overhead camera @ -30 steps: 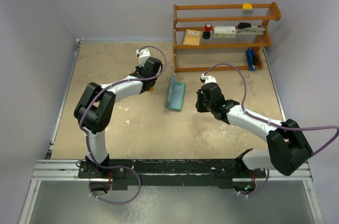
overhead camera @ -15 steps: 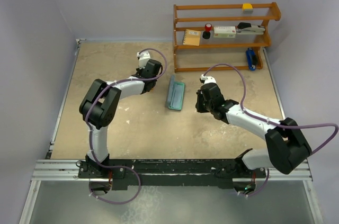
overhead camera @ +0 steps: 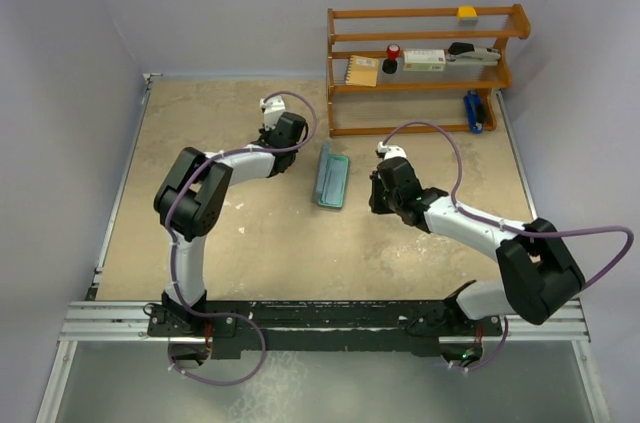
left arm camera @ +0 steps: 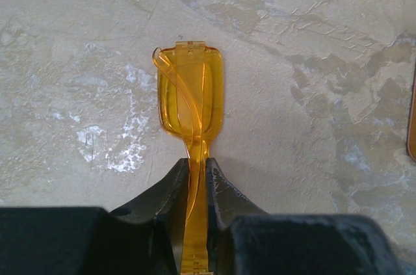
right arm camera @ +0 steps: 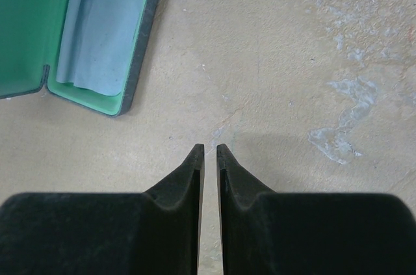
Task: Organize the sunglasses
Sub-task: Place the sunglasses at the center of the board.
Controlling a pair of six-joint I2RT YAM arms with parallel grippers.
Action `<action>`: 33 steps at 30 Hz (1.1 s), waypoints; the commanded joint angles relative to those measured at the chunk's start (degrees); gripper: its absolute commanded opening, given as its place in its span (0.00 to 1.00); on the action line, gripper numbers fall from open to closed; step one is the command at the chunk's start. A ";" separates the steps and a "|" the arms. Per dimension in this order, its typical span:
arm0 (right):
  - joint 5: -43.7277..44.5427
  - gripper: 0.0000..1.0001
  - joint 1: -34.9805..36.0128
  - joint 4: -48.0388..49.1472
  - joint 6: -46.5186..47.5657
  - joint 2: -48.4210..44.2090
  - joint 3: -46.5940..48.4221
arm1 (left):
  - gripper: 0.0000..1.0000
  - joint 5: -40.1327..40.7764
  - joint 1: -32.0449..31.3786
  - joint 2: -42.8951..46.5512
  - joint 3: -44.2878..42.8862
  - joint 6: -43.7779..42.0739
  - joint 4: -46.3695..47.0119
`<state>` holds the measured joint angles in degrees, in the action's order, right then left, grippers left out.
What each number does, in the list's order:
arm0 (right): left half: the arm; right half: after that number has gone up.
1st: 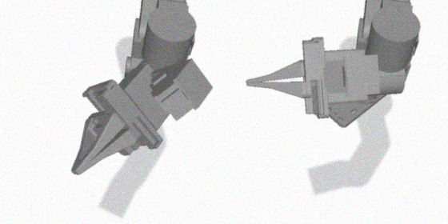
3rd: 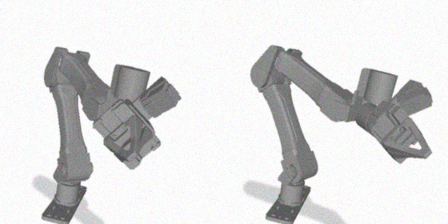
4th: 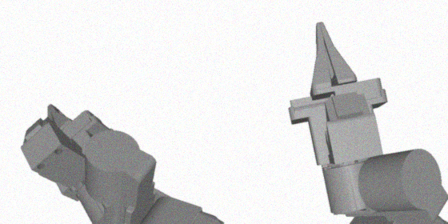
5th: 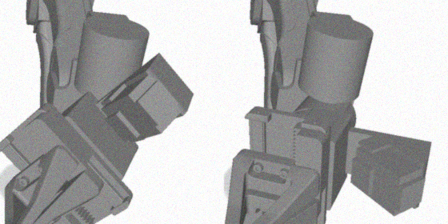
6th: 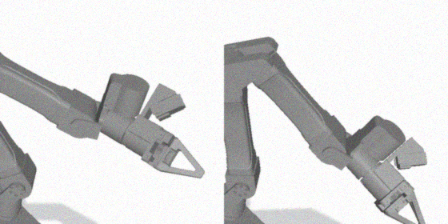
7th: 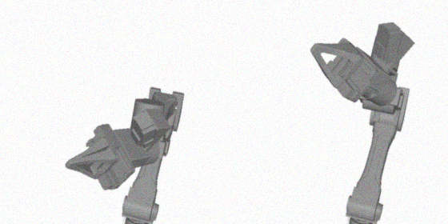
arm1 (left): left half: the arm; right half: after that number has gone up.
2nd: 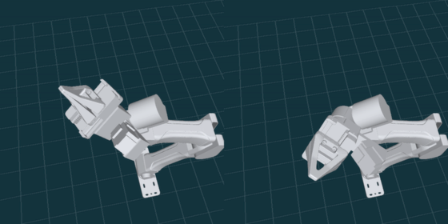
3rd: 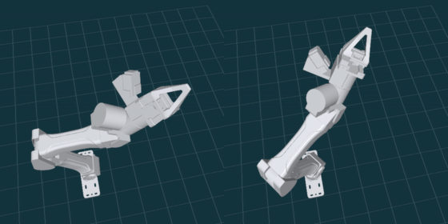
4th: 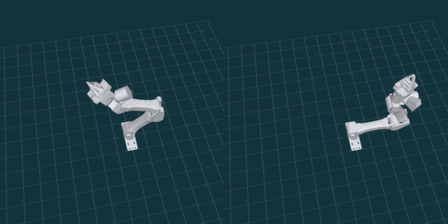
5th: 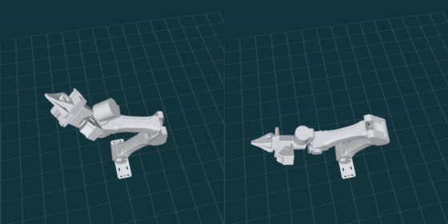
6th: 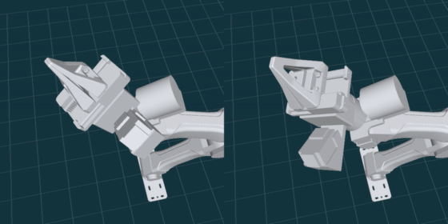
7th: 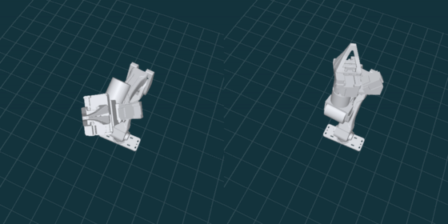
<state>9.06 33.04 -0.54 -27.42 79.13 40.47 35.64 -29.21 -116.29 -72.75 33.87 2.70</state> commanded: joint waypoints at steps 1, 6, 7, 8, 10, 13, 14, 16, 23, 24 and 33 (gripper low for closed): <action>0.52 0.16 -0.17 0.54 0.35 0.32 1.52 | 0.16 -0.31 0.62 -0.68 -1.95 0.77 0.25; 0.34 0.16 -0.17 0.66 0.26 0.57 1.39 | 0.21 -0.11 0.78 -0.65 -2.17 0.89 0.11; 0.27 0.15 -0.17 0.66 0.26 0.58 1.37 | 0.21 -0.20 0.82 -0.81 -2.42 0.77 -0.10; 0.26 0.15 -0.19 0.63 0.26 0.52 1.43 | 0.21 -0.22 0.94 -0.98 -2.72 0.72 -0.21; 0.42 0.15 -0.18 0.62 0.37 0.50 1.35 | 0.22 -0.22 1.27 -1.31 -3.39 0.83 -0.65; 0.48 0.15 -0.17 0.62 0.33 0.48 1.22 | 0.23 -0.85 1.73 -1.48 -3.99 0.46 -0.50; 0.52 0.15 -0.17 0.70 0.35 0.51 1.20 | 0.23 -0.99 1.85 -1.62 -4.40 0.27 -0.79; 0.44 0.16 -0.17 0.77 0.39 0.66 1.12 | 0.23 -0.83 1.95 -2.11 -5.59 -0.18 -2.09; 0.22 0.16 -0.17 1.30 0.11 1.35 1.04 | 0.27 0.19 2.01 -1.27 -5.59 -0.48 -2.92; 0.13 0.15 -0.21 1.30 0.13 1.44 1.15 | 0.27 0.34 2.02 -1.47 -5.75 -0.67 -3.22; 0.30 0.15 -0.17 1.09 0.22 1.23 1.02 | 0.27 -0.29 2.30 -3.45 -6.45 -0.85 -2.59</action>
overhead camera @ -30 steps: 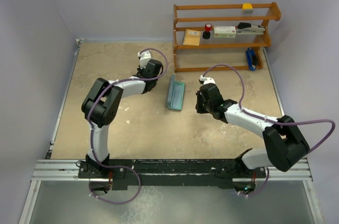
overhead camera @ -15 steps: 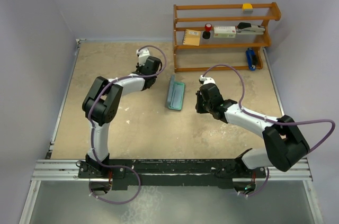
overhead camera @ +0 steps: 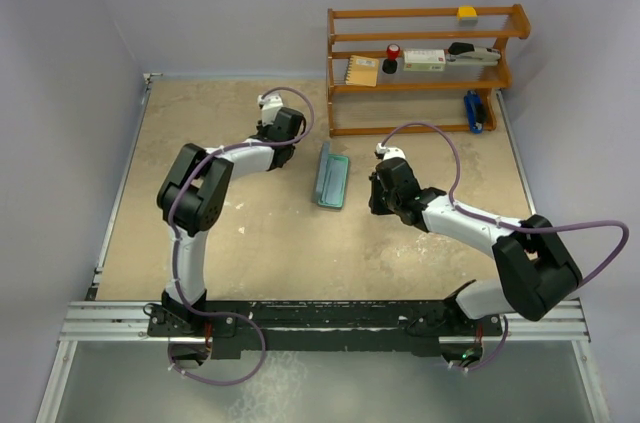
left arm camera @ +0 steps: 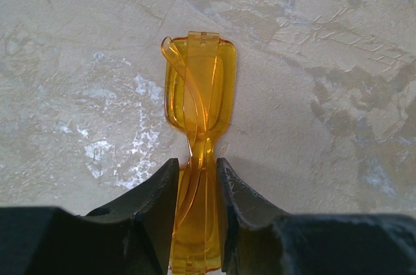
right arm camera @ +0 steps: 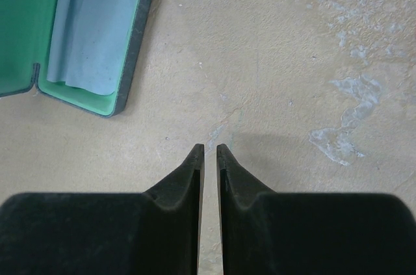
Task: Organize the sunglasses
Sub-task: Place the sunglasses at the center of the board, then pick up the sunglasses from the center of the board.
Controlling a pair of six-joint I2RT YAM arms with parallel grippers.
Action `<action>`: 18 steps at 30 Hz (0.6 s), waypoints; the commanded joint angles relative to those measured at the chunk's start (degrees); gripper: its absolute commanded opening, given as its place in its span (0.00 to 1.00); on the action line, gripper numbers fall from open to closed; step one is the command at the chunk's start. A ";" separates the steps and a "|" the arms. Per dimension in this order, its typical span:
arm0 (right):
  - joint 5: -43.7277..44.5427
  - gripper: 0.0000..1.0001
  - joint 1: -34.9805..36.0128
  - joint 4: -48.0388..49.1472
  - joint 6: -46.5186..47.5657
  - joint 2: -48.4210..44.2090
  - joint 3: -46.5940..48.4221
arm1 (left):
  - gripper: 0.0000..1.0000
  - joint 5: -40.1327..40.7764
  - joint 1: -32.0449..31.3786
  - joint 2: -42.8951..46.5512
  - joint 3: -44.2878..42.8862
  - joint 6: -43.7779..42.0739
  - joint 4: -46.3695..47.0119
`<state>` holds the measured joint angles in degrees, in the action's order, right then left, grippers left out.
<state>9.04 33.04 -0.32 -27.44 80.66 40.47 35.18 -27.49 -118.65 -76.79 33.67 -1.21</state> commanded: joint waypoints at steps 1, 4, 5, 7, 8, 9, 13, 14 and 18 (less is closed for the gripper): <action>0.40 0.16 -0.17 0.85 0.28 -0.33 1.01 | 0.27 0.03 0.63 -1.26 -2.47 -0.63 1.52; 0.45 0.15 -0.17 0.84 0.28 -0.20 1.02 | 0.27 -0.28 0.76 -1.89 -2.89 -0.71 1.64; 0.53 0.16 -0.17 0.84 0.31 -0.19 1.05 | 0.27 -0.29 0.84 -1.96 -2.96 -0.72 1.65; 0.54 0.15 -0.17 0.92 0.28 -0.03 1.13 | 0.24 -0.29 0.85 -2.02 -2.89 -0.76 1.73; 0.50 0.15 -0.21 0.93 0.28 0.06 1.12 | 0.22 -0.29 0.85 -1.98 -2.84 -0.74 1.78; 0.46 0.16 -0.19 1.00 0.22 0.17 1.11 | 0.18 -0.21 0.85 -1.77 -2.80 -0.72 1.82; 0.24 0.16 -0.22 1.17 0.13 0.46 1.16 | 0.02 -0.02 0.85 -1.27 -2.47 -0.90 1.88; 0.20 0.16 -0.23 1.19 0.11 0.54 1.19 | 0.00 0.04 0.85 -1.17 -2.48 -0.95 1.84; 0.02 0.16 -0.21 1.26 0.15 0.65 1.19 | 0.00 0.15 0.84 -0.76 -2.27 -0.94 1.80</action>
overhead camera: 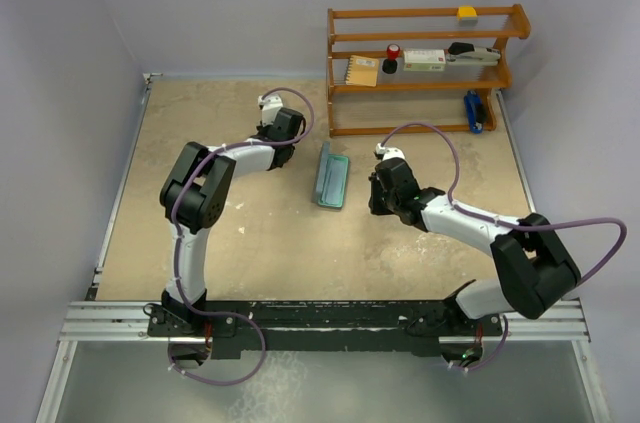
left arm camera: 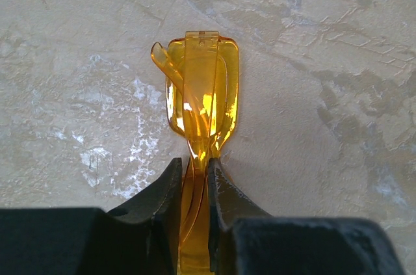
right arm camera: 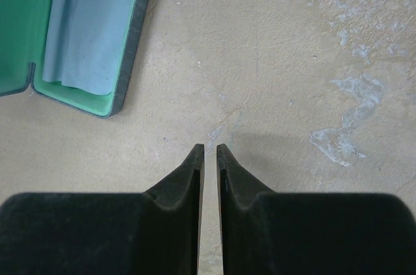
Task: Organize the sunglasses
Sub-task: Pick up the sunglasses from the center of the board, then place the sunglasses in the sunglasses case.
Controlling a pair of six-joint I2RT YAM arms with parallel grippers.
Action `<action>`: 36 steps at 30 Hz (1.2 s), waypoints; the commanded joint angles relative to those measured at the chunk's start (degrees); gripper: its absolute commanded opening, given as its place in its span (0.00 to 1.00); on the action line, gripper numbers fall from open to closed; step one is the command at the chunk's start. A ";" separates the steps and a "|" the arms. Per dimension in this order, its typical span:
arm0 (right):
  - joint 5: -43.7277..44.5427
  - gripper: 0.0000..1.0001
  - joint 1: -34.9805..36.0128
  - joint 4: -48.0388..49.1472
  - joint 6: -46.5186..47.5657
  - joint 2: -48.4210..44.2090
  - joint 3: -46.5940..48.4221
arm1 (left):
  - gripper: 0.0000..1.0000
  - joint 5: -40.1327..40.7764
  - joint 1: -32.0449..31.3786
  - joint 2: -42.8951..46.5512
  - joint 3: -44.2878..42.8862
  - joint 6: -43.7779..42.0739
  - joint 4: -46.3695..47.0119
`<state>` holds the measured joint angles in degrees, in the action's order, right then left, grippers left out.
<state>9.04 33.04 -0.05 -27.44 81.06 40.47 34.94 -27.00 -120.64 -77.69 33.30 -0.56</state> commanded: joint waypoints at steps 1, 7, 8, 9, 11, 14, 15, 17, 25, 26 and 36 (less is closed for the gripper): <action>0.01 0.15 -0.23 1.00 0.11 0.24 1.19 | 0.00 0.25 0.37 1.64 -1.26 -0.60 1.17; 0.44 0.15 -0.21 1.01 -0.15 -0.19 1.06 | 0.00 -0.41 0.33 4.33 -1.26 -1.24 -0.59; 0.45 0.16 -0.17 1.10 -0.16 -0.26 0.93 | 0.00 -0.48 0.25 4.87 -1.19 -1.30 -1.08; 0.45 0.15 -0.18 1.18 -0.23 -0.28 0.87 | 0.00 -0.44 0.09 5.67 -1.09 -1.46 -1.54; 0.53 0.16 -0.17 1.20 -0.37 -0.28 0.69 | 0.00 -0.20 -0.21 7.28 -0.68 -1.98 -2.49; 0.69 0.15 -0.18 1.33 -0.64 -0.59 0.29 | 0.00 0.04 -0.86 9.76 -0.40 -2.69 -4.26; 0.78 0.15 -0.22 1.36 -0.74 -0.71 0.18 | 0.00 -0.02 -1.10 10.65 -0.19 -2.69 -4.87; 1.08 0.15 -0.30 1.37 -0.98 -0.87 -0.14 | 0.00 -0.20 -1.68 12.64 0.65 -2.48 -5.93; 0.46 0.17 -1.92 2.77 -3.13 -1.57 -2.88 | 0.00 0.24 -7.28 19.82 2.94 -3.26 -10.53; 0.27 0.17 -2.19 2.92 -3.41 -1.67 -3.23 | 0.00 -0.31 -7.98 20.82 3.19 -3.25 -10.94; -1.13 0.17 -4.63 3.97 -5.23 -2.56 -6.70 | 0.00 -1.70 -14.51 29.36 2.96 -3.08 -16.79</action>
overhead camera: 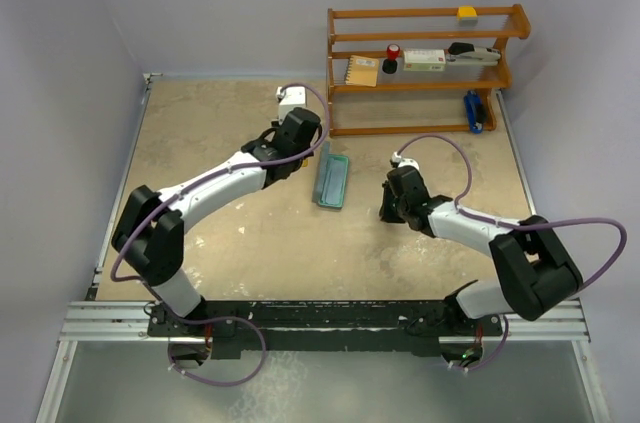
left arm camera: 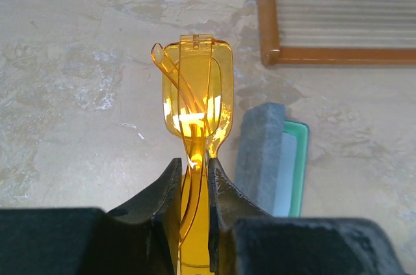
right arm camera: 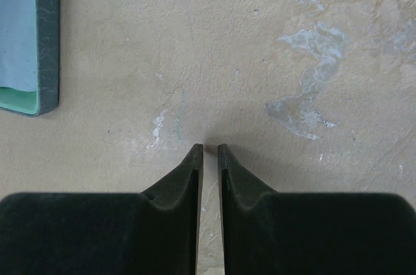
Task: Organize the sunglasses
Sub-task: Place the sunglasses in the sunglasses case.
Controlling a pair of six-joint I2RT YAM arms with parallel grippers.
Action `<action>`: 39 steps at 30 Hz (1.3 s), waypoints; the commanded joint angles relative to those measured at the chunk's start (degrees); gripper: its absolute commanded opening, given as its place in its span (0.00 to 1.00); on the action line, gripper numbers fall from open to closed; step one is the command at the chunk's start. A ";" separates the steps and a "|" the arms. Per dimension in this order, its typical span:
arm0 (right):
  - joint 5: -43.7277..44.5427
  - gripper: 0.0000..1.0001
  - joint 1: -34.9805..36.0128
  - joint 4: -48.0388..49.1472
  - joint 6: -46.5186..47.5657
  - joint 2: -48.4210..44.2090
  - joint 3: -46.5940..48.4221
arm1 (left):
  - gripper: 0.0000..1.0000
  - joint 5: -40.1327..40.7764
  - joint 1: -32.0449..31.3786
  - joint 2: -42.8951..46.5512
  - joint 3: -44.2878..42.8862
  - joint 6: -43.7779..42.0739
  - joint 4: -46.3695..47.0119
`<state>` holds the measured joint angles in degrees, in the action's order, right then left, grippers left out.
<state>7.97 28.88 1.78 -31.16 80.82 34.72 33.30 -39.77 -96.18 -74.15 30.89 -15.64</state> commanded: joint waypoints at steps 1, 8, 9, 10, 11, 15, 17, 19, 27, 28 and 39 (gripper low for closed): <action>-0.22 0.18 -0.64 2.35 -1.52 -2.45 -1.23 | 0.00 0.05 -2.57 5.25 -0.85 -0.68 -2.11; -0.97 0.18 -1.10 2.95 -1.89 -2.75 -2.15 | 0.00 2.04 -9.34 4.33 -2.88 0.58 -3.57; -0.95 0.18 -1.15 2.96 -1.89 -2.81 -2.18 | 0.00 2.04 -10.21 3.88 -3.07 1.00 -3.47; -0.83 0.18 -1.23 2.84 -1.85 -2.92 -2.23 | 0.00 2.47 -11.01 3.47 -3.50 1.33 -3.48; -0.75 0.18 -1.35 2.71 -1.93 -2.99 -2.35 | 0.00 2.93 -11.95 3.04 -3.89 1.68 -3.44; -0.85 0.17 -2.32 2.61 -2.40 -3.29 -2.83 | 0.00 5.38 -15.12 0.65 -4.66 3.17 -2.46; -0.91 0.17 -2.79 2.78 -2.68 -3.46 -3.21 | 0.00 5.69 -16.13 -0.91 -5.19 4.21 -2.56; -1.00 0.17 -2.99 2.94 -2.83 -3.51 -3.55 | 0.00 6.61 -17.34 -2.27 -5.30 5.15 -2.18; -1.63 0.17 -3.38 3.14 -2.71 -4.22 -3.99 | 0.00 10.54 -18.24 -6.96 -4.37 9.02 0.65; -1.64 0.17 -3.44 3.14 -2.69 -4.26 -3.98 | 0.00 11.09 -18.22 -7.45 -4.38 9.27 0.94; -2.20 0.17 -3.66 3.71 -2.74 -4.29 -4.76 | 0.00 13.74 -18.15 -12.40 -4.67 10.76 4.98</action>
<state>6.26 25.67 4.36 -33.10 77.60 30.57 44.25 -58.00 -107.94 -77.06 40.21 -14.72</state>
